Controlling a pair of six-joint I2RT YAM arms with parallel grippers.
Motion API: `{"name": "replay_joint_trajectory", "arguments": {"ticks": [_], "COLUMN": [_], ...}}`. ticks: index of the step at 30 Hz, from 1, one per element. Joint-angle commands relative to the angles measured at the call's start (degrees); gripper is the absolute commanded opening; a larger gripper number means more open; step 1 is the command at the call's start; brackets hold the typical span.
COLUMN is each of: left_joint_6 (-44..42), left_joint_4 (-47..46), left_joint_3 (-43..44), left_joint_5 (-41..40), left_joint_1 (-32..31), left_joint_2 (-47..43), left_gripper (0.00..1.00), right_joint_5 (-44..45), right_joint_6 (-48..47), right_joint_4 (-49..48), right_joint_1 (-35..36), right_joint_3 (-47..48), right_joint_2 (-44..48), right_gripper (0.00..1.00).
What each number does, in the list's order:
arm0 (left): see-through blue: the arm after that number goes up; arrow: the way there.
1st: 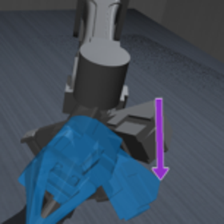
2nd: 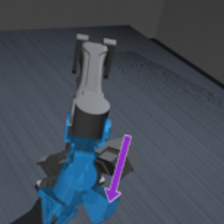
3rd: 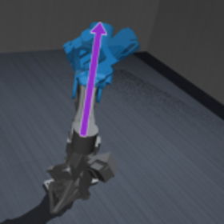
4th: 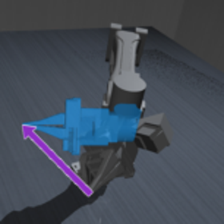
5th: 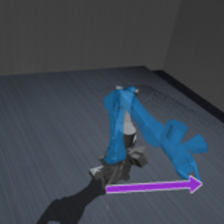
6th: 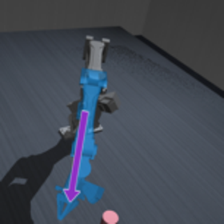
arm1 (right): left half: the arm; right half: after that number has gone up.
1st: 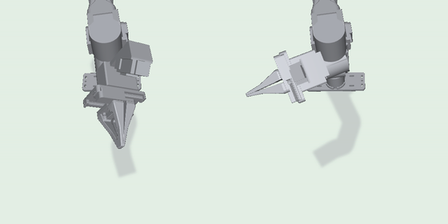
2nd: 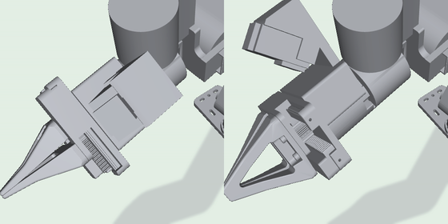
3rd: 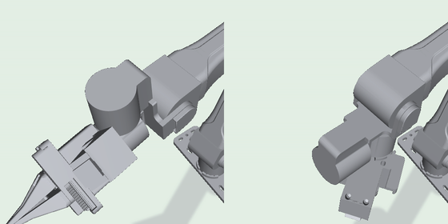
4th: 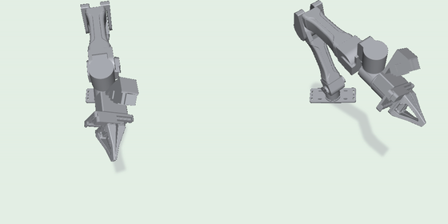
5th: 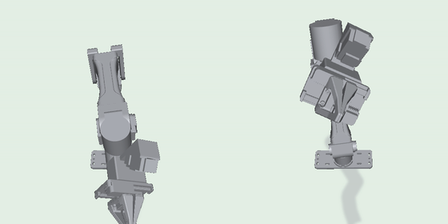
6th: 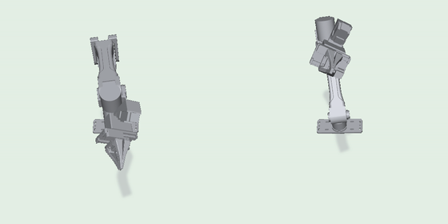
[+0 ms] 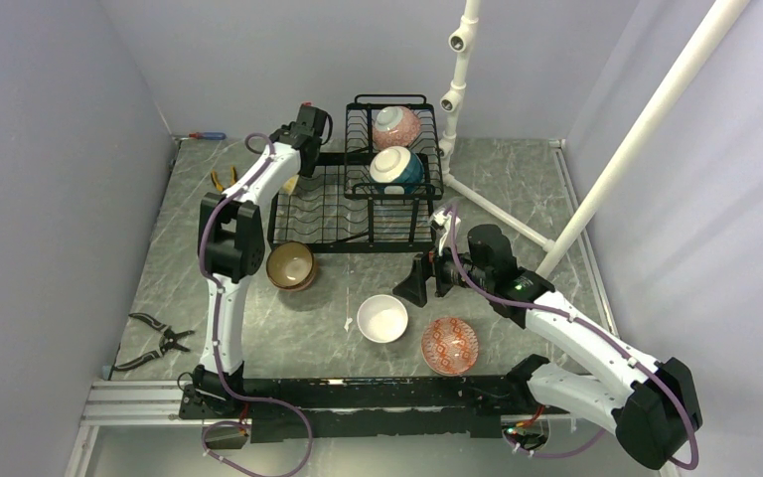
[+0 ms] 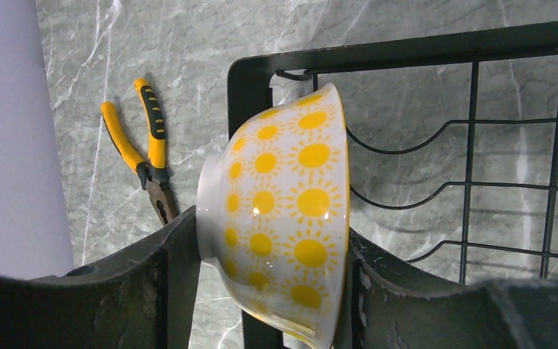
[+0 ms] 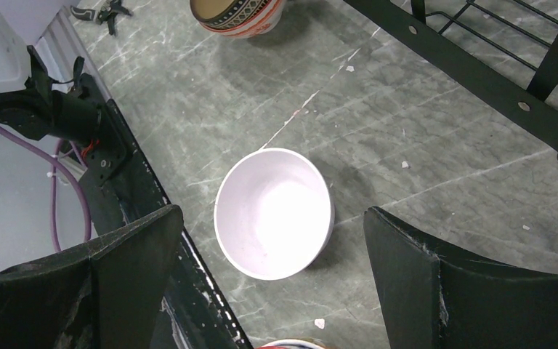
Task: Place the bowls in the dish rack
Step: Turn the bowl upside down on the dish rack.
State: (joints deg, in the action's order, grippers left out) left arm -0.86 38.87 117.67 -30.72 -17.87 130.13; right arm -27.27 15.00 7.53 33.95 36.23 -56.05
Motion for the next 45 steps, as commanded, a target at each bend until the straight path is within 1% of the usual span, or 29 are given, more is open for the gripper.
{"name": "replay_joint_trajectory", "arguments": {"ticks": [1, 4, 8, 15, 17, 18, 20, 24, 32, 35, 40, 45], "left_joint_6": [2.07, 3.66, 5.23, 7.72, 8.13, 8.20, 8.25, 8.17, 11.48, 12.02, 11.33, 11.32], "left_joint_4": [3.53, 4.61, 5.84, 6.65, 6.57, 6.57, 6.67, 6.19, 4.43, 2.39, 1.69, 2.10], "left_joint_3": [0.72, 1.38, 2.68, 3.86, 3.87, 3.99, 4.23, 3.47, 1.19, -0.54, -1.30, -1.87], "left_joint_5": [1.89, 4.98, 9.25, 14.90, 15.82, 15.94, 16.28, 17.93, 26.70, 29.56, 31.41, 30.81], "left_joint_1": [-0.15, -0.15, -0.15, -0.06, -0.06, -0.11, -0.11, -0.07, 1.08, 1.58, 1.60, 1.61], "left_joint_2": [1.73, 1.39, 0.89, 0.14, -0.16, -0.28, -0.54, -1.77, -5.13, -7.06, -8.27, -8.37], "left_gripper": [0.58, 0.63, 0.71, 0.79, 0.86, 0.87, 0.94, 0.94, 0.94, 0.94, 0.94, 0.94], "right_joint_5": [0.54, 0.06, -0.15, -0.07, -0.07, -0.09, -0.01, 0.11, -0.37, -0.51, -0.42, -0.59], "right_joint_6": [-0.85, -0.86, -0.96, -0.79, -0.69, -0.72, -0.82, -0.88, -0.68, -0.68, -0.73, -0.67], "right_joint_4": [-0.93, -1.11, -1.45, -1.46, -1.52, -1.47, -1.30, -1.18, -1.38, -1.46, -1.14, -1.31], "right_joint_1": [-0.03, 0.02, 0.02, -0.03, 0.02, -0.01, 0.04, 0.02, -0.02, 0.02, 0.02, 0.04], "right_joint_3": [0.68, 0.50, 0.49, 0.27, 0.12, 0.14, 0.16, 0.19, 0.55, 0.59, 0.71, 0.74], "right_joint_2": [0.87, 1.12, 1.62, 1.89, 2.04, 2.13, 2.26, 2.20, 1.65, 1.73, 1.82, 1.74], "right_gripper": [1.00, 1.00, 1.00, 1.00, 1.00, 1.00, 1.00, 1.00, 1.00, 1.00, 1.00, 1.00]}}
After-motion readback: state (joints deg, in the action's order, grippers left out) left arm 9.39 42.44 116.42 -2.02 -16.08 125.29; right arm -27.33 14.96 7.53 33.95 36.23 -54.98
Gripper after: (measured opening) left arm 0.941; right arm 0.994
